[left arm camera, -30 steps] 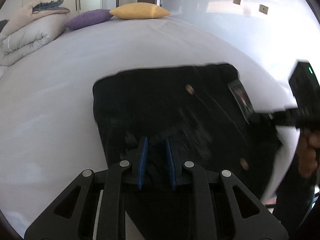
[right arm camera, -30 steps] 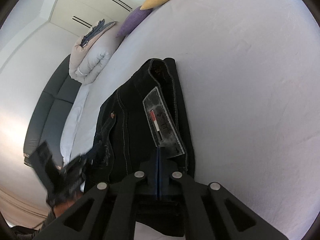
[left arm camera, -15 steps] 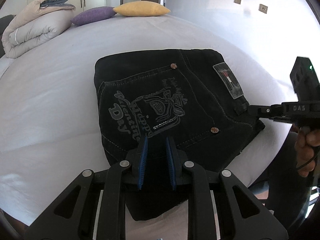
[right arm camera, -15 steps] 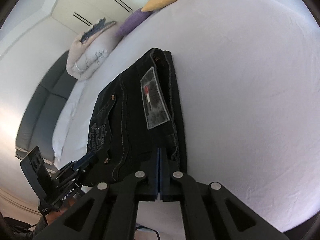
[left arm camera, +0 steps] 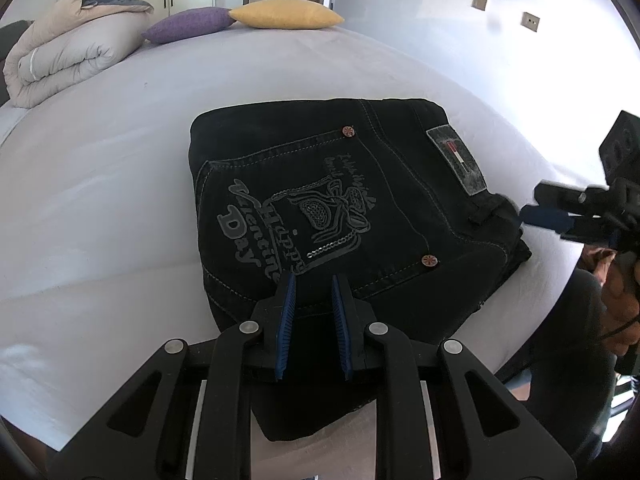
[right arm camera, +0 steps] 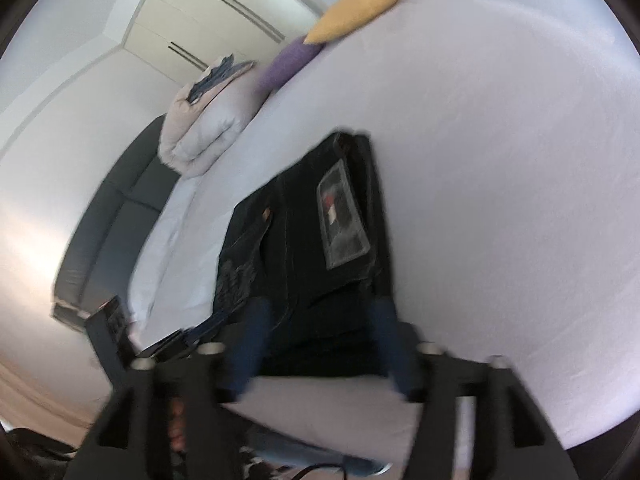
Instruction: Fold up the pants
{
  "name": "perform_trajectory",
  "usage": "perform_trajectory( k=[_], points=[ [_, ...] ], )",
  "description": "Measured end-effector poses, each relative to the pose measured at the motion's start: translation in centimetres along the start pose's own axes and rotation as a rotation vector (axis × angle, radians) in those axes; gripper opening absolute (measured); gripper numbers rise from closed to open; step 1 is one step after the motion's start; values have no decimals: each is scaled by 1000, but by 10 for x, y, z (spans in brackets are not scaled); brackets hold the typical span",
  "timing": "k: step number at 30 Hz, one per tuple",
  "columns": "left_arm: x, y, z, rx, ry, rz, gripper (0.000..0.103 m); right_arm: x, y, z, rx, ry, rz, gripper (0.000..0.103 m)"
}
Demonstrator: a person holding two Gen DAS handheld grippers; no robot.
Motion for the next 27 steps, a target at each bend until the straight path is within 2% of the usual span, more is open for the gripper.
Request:
perform_trajectory(
  k=[5, 6, 8, 9, 10, 15, 22, 25, 26, 27],
  points=[
    [-1, 27, 10, 27, 66, -36, 20, -23, 8, -7, 3, -22, -22, 65],
    [-1, 30, 17, 22, 83, -40, 25, -29, 4, -11, 22, -21, -12, 65],
    [-2, 33, 30, 29, 126, -44, 50, -35, -1, -19, 27, -32, 9, 65],
    [-3, 34, 37, 34, 154, -54, 77, -39, -6, -23, 18, -42, 26, 65],
    [-4, 35, 45, 33, 185, -69, 85, -43, -12, -26, 16, -51, 43, 65],
    [-14, 17, 62, 114, 265, -28, 85, -57, -43, -41, 5, -101, 129, 65],
    [-34, -41, 71, 251, 311, 127, 85, -69, -78, -35, -52, -129, 205, 65],
    [-42, -55, 74, 273, 329, 141, 85, -73, -95, -31, -52, -138, 224, 58],
    [-44, -58, 73, 284, 329, 144, 83, -74, -99, -29, -60, -142, 226, 56],
    [-46, -60, 72, 287, 325, 149, 71, -75, -103, -29, -60, -144, 229, 52]
  ],
)
Point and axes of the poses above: each gripper's, at about its wrist camera, not at the fingertips, and y roughly against the way its jaws point, z to its left, x to its underside, the point moved 3 cm from there along -y, roughly the way its jaws point, and after that the axes turned 4 degrees about -y, right-handed, at the moved point
